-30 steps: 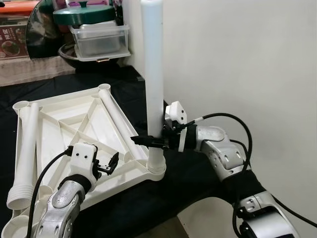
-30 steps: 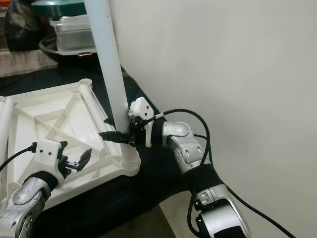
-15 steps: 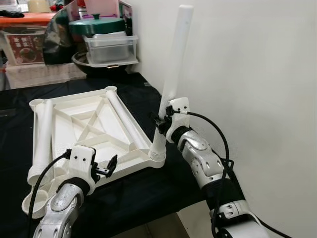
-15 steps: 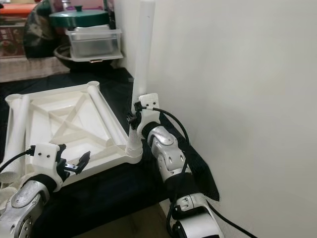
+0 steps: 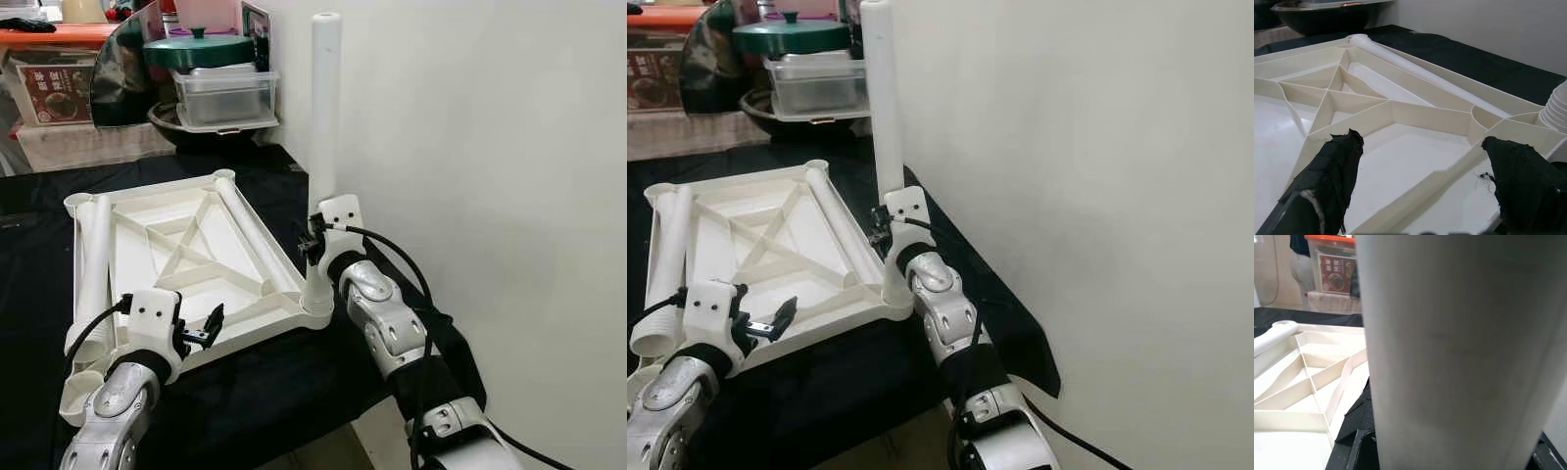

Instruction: Building children table

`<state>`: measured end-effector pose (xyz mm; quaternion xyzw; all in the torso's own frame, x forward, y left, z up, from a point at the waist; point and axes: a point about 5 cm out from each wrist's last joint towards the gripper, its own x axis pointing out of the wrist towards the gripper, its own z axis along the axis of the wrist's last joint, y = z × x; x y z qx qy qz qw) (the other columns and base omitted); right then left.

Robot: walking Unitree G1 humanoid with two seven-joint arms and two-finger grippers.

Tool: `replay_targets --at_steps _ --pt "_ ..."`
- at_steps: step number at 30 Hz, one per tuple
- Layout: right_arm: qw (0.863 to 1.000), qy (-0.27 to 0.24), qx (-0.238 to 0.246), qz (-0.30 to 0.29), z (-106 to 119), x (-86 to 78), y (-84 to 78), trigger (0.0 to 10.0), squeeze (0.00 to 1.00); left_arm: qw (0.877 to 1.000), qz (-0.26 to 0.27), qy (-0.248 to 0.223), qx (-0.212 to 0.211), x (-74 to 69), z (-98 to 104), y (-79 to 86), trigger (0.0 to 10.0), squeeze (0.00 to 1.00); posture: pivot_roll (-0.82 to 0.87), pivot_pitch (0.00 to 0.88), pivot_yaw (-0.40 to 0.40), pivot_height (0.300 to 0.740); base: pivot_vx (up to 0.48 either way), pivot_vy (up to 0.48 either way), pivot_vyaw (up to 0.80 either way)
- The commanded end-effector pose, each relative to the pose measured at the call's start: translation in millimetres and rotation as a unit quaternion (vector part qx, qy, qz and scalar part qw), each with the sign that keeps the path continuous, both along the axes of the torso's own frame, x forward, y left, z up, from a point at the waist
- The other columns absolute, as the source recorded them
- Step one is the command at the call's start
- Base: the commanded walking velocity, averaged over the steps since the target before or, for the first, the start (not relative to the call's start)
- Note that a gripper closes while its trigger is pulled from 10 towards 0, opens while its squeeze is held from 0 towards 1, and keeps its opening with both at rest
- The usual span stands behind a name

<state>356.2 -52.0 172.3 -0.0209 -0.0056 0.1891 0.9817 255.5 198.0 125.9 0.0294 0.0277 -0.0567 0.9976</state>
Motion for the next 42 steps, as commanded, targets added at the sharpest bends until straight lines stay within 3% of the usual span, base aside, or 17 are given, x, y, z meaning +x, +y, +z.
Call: replay_targets --at_steps 1,5,6,7,8,9,18,20,23,24,25,26,28,31,32,34,42 --pt "0.995 0.081 -0.038 -0.037 -40.6 -3.8 -15.7 10.0 0.0 1.0 0.001 0.013 0.008 0.5 -3.5 2.3 10.0 0.0 0.05 0.0 -0.058 0.74 0.0 0.0 0.0" --pt "0.997 0.07 -0.017 -0.019 -36.2 -4.2 -13.0 10.0 0.0 1.0 0.001 0.014 0.009 1.4 -3.5 2.8 10.0 0.0 0.04 0.0 -0.053 0.74 0.0 0.0 0.0" --pt "0.998 0.06 0.0 0.005 -30.8 -4.3 -9.9 10.0 0.0 1.0 0.0 0.014 0.009 1.9 -3.4 2.7 10.0 0.0 0.04 0.0 -0.052 0.74 0.0 0.0 0.0" --pt "0.991 0.033 0.023 0.127 -15.7 -10.6 2.0 10.0 0.0 1.0 -0.002 0.013 0.008 2.6 -2.6 2.3 10.0 0.0 0.04 0.0 -0.052 0.74 0.0 0.0 0.0" --pt "0.991 0.033 0.023 0.127 -15.7 -10.6 2.0 10.0 0.0 1.0 -0.002 0.013 0.008 2.6 -2.6 2.3 10.0 0.0 0.04 0.0 -0.052 0.74 0.0 0.0 0.0" --pt "0.978 0.013 0.028 0.207 -6.6 -16.9 4.6 10.0 0.0 1.0 -0.003 0.013 0.007 2.8 -2.8 2.1 10.0 0.0 0.03 0.0 -0.045 0.74 0.0 0.0 0.0" --pt "0.927 -0.013 -0.016 0.374 -0.1 -34.2 -9.0 10.0 0.0 1.0 -0.005 0.013 0.007 4.1 -2.5 2.9 10.0 0.0 0.03 0.0 -0.052 0.74 0.0 0.0 0.0" --pt "0.908 -0.01 -0.025 0.418 -0.5 -41.3 -11.3 10.0 0.0 1.0 -0.005 0.012 0.006 4.4 -2.0 3.5 10.0 0.0 0.03 0.0 -0.052 0.74 0.0 0.0 0.0" --pt "0.856 -0.011 -0.052 0.515 -0.2 -56.8 -10.8 10.0 0.0 1.0 -0.008 0.014 0.0 3.0 -3.2 2.1 10.0 0.0 0.04 0.0 -0.054 0.74 0.0 0.0 0.0" --pt "0.856 -0.011 -0.052 0.515 -0.2 -56.8 -10.8 10.0 0.0 1.0 -0.008 0.014 0.0 3.0 -3.2 2.1 10.0 0.0 0.04 0.0 -0.054 0.74 0.0 0.0 0.0" --pt "0.835 -0.011 -0.061 0.547 1.3 -61.1 -10.7 10.0 0.0 1.0 -0.011 0.015 0.0 2.6 -3.4 1.3 10.0 0.0 0.04 0.0 -0.055 0.74 0.0 0.0 0.0" --pt "0.835 -0.011 -0.061 0.547 1.3 -61.1 -10.7 10.0 0.0 1.0 -0.011 0.015 0.0 2.6 -3.4 1.3 10.0 0.0 0.04 0.0 -0.055 0.74 0.0 0.0 0.0" --pt "0.801 -0.011 -0.087 0.592 4.3 -65.3 -11.4 10.0 0.0 1.0 -0.014 0.015 -0.001 2.3 -3.2 1.1 10.0 0.0 0.04 0.0 -0.058 0.74 0.0 0.0 0.0" --pt "0.782 -0.01 -0.102 0.614 6.9 -66.1 -12.1 10.0 0.0 1.0 -0.015 0.015 -0.001 2.3 -2.8 1.4 10.0 0.0 0.05 0.0 -0.059 0.74 0.0 0.0 0.0" --pt "0.756 -0.012 -0.122 0.643 15.4 -63.5 -11.8 10.0 0.0 1.0 -0.014 0.014 -0.002 1.9 -2.0 2.1 10.0 0.0 0.06 0.0 -0.072 0.74 0.0 0.0 0.0" --pt "0.756 -0.012 -0.122 0.643 15.4 -63.5 -11.8 10.0 0.0 1.0 -0.014 0.014 -0.002 1.9 -2.0 2.1 10.0 0.0 0.06 0.0 -0.072 0.74 0.0 0.0 0.0" --pt "0.71 0.015 -0.125 0.693 23.3 -59.0 -6.8 10.0 0.0 1.0 -0.01 0.017 -0.006 -0.9 -4.0 0.7 10.0 0.0 0.08 0.0 -0.089 0.74 0.0 0.0 0.0"
